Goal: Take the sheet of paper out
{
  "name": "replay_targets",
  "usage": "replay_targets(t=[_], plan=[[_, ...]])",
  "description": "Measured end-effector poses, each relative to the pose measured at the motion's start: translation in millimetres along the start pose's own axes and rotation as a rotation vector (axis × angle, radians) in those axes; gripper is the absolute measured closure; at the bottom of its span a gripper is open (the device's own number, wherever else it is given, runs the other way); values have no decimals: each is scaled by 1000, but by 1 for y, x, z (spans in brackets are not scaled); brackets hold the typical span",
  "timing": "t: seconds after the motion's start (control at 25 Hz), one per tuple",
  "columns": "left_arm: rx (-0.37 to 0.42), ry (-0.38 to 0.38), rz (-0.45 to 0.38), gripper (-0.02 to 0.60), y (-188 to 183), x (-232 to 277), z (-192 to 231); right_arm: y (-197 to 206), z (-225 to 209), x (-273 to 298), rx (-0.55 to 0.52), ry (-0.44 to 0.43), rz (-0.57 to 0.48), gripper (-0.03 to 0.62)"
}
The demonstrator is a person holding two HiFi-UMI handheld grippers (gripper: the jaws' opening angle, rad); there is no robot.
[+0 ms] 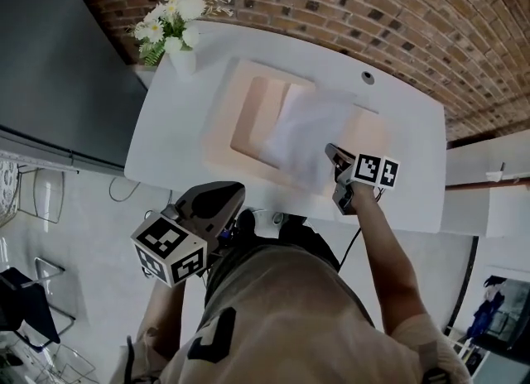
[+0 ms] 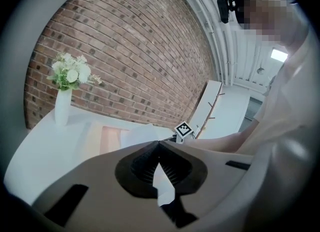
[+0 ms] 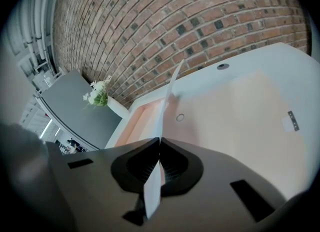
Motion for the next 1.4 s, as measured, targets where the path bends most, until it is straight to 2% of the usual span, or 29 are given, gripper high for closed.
replay_targets(t=[0.28,0.52,0.88,1.4], plan=[[29,55,19,568,-9,19,-9,-7,-16,-40,41,7,-55,569],[48,45,31,567,-11,28,-17,-14,-23,-60,70,-38,-103,569],[87,12,60,567,-13,57,-49,-14,-31,-95,8,-129,-142,569],[111,-18,76,568,-7,97,-99,-15,-55,-143,-75,-209,-180,569]])
Point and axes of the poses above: the fingertips, and each gripper's own axes: x forward along the fingers, z to its left, y out of its underside, the point moved 4 cm from there along -x, backward along the fingers, and after that the axes turned 12 degrees about y, right-handed, at the moved point
